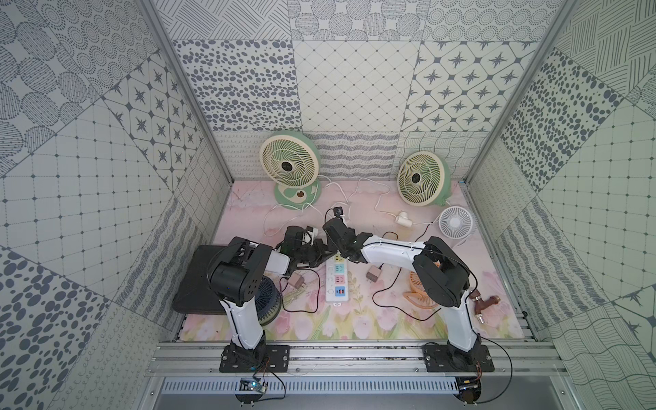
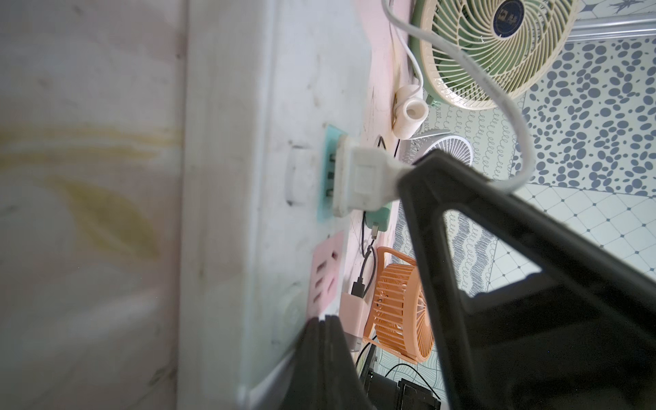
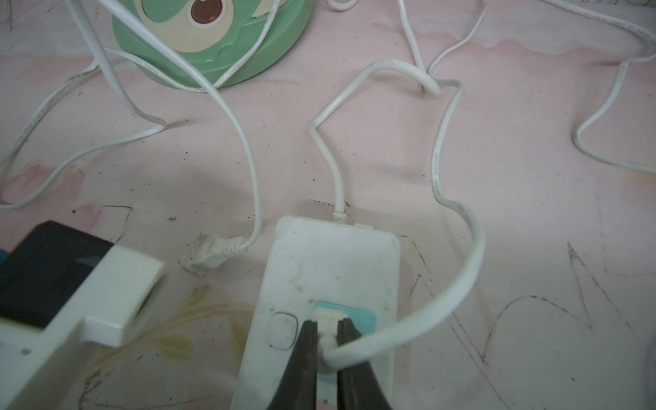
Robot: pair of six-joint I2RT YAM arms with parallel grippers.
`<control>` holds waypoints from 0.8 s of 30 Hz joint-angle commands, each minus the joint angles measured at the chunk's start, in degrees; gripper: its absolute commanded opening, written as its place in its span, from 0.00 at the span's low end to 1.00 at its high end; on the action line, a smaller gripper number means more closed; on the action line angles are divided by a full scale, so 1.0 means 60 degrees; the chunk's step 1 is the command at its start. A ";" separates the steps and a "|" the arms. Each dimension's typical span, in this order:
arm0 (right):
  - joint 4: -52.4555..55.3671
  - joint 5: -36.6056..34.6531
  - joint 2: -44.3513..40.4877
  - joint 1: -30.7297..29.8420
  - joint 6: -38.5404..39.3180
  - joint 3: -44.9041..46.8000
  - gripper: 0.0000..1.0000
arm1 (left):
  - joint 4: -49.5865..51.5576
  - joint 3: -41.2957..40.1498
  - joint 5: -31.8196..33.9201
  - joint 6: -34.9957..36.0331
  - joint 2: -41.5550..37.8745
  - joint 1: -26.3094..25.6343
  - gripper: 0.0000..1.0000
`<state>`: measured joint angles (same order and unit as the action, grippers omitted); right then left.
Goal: Unplug the desk fan from the power strip
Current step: Remove the plug from the socket.
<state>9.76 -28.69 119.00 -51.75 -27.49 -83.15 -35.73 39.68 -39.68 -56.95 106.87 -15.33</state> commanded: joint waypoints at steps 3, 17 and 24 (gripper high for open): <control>0.0056 -0.1299 0.0320 -0.0569 0.1001 -0.0740 0.08 | 0.1881 -0.0075 0.0974 0.0247 0.0075 0.0118 0.00; 0.0042 -0.0886 0.0135 -0.0336 0.0674 -0.0545 0.08 | 0.1889 -0.0080 0.0996 0.0263 0.0017 0.0115 0.00; -0.0350 0.0345 -0.0362 0.0386 -0.0481 0.0300 0.08 | 0.1918 -0.0091 0.0996 0.0263 -0.0026 0.0109 0.00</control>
<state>10.26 -29.41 119.17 -51.57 -27.03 -83.40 -35.11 39.66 -39.66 -56.95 106.54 -15.29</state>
